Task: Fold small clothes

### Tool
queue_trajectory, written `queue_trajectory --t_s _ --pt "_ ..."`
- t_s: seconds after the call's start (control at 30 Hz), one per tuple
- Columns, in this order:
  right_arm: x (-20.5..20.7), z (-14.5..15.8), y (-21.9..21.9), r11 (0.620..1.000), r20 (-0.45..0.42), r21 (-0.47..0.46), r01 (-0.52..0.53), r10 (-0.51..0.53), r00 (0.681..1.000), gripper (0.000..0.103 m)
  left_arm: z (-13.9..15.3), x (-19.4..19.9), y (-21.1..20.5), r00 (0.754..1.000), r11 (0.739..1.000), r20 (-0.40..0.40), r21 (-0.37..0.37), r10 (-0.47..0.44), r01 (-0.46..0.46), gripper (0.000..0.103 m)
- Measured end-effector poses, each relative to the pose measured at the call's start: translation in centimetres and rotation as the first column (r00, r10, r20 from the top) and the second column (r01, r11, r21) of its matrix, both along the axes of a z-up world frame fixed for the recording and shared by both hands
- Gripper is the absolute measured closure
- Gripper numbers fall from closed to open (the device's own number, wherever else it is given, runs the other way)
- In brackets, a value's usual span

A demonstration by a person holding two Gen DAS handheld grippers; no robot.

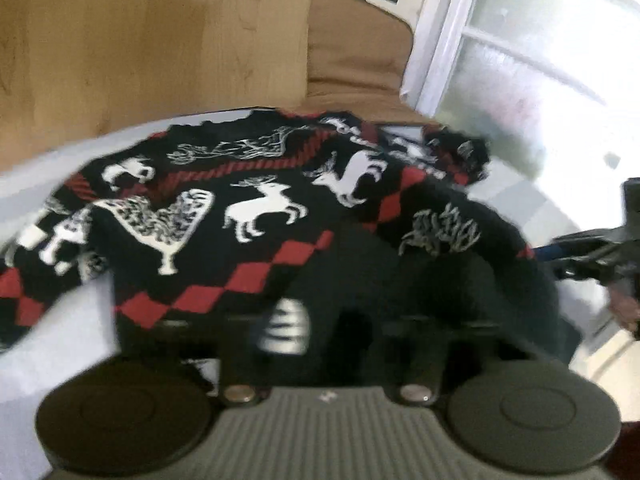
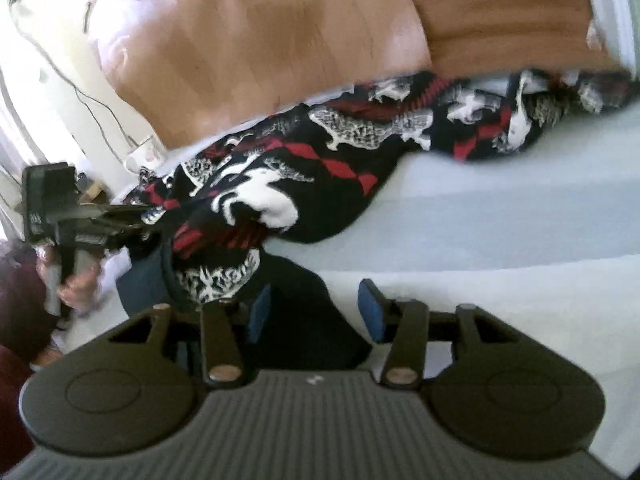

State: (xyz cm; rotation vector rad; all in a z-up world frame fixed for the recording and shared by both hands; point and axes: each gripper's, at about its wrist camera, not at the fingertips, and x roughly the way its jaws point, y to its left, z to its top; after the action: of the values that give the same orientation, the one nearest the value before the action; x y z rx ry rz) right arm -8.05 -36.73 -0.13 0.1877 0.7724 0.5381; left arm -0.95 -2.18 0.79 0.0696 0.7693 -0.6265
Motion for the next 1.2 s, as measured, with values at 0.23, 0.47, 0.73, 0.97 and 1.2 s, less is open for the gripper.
queue_trajectory --t_s 0.23,0.47,0.73,0.97,1.2 --pt "-3.5 1.3 0.4 0.995 0.013 0.062 0.073 -0.074 0.997 0.094 2.9 -6.6 5.4 0.997 0.994 0.075 -0.106 0.030 -0.022 0.095" --pt "-11.5 6.1 -2.2 0.992 0.103 0.090 0.093 -0.102 0.989 0.096 2.0 -14.6 9.8 0.991 0.973 0.103 -0.222 0.089 -0.065 0.094" --pt "-11.7 -0.1 -2.9 0.993 -0.174 0.062 0.098 -0.086 0.981 0.090 -0.3 -19.1 12.1 0.989 0.966 0.071 -0.236 0.127 -0.107 0.092" --pt "-6.5 0.6 -7.0 0.938 -0.122 0.273 0.213 -0.185 0.975 0.071 1.3 -19.8 16.2 0.961 0.933 0.108 -0.288 0.256 -0.217 0.064" --pt "5.2 -0.8 -5.0 0.943 -0.067 0.219 0.250 -0.241 0.968 0.070 3.3 -16.6 13.8 0.954 0.901 0.121 -0.380 0.273 -0.209 0.059"
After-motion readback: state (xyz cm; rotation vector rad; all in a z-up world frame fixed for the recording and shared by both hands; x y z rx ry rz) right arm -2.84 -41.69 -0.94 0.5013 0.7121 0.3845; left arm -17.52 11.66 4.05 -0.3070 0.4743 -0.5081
